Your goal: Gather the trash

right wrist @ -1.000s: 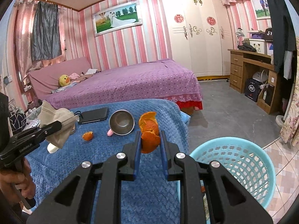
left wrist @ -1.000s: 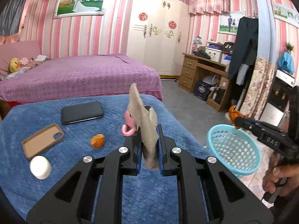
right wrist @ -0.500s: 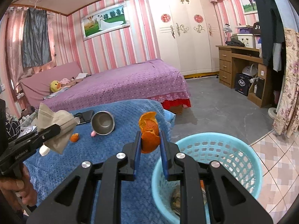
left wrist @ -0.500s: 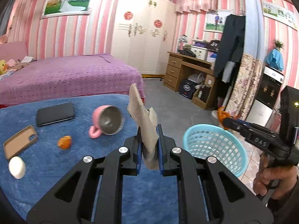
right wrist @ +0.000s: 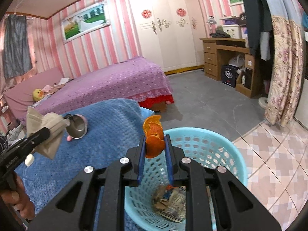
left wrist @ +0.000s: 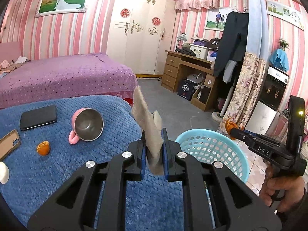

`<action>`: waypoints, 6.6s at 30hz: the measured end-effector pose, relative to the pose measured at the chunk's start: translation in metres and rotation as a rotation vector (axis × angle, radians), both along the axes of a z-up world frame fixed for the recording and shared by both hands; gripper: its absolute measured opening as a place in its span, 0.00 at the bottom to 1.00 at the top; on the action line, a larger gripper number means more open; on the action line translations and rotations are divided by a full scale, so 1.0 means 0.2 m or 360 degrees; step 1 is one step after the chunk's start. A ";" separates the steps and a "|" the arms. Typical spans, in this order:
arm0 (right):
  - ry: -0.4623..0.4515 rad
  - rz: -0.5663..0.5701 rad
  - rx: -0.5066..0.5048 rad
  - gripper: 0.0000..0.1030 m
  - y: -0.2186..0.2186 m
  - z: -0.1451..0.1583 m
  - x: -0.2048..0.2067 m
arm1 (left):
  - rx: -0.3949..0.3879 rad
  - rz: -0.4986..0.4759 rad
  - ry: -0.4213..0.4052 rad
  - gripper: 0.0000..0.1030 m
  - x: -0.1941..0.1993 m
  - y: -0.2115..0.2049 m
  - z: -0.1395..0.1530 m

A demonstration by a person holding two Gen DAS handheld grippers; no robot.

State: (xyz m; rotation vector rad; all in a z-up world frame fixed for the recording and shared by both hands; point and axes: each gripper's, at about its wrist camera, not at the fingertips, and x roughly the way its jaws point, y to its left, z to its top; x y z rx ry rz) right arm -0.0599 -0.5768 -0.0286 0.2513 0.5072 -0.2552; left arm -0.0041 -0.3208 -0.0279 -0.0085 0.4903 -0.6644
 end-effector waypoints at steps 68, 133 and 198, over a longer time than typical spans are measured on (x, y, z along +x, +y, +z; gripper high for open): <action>-0.0077 0.0358 -0.0103 0.78 0.96 0.04 0.25 | 0.0217 0.0748 -0.0045 0.91 0.26 1.10 -0.03; 0.0475 0.0726 -0.0248 0.81 1.76 -0.42 1.08 | 0.0122 0.0995 0.0389 0.59 0.57 1.62 -0.28; 0.0054 0.0195 -0.0156 0.21 0.37 0.04 0.10 | 0.0103 0.0295 -0.0039 0.59 0.09 0.40 0.06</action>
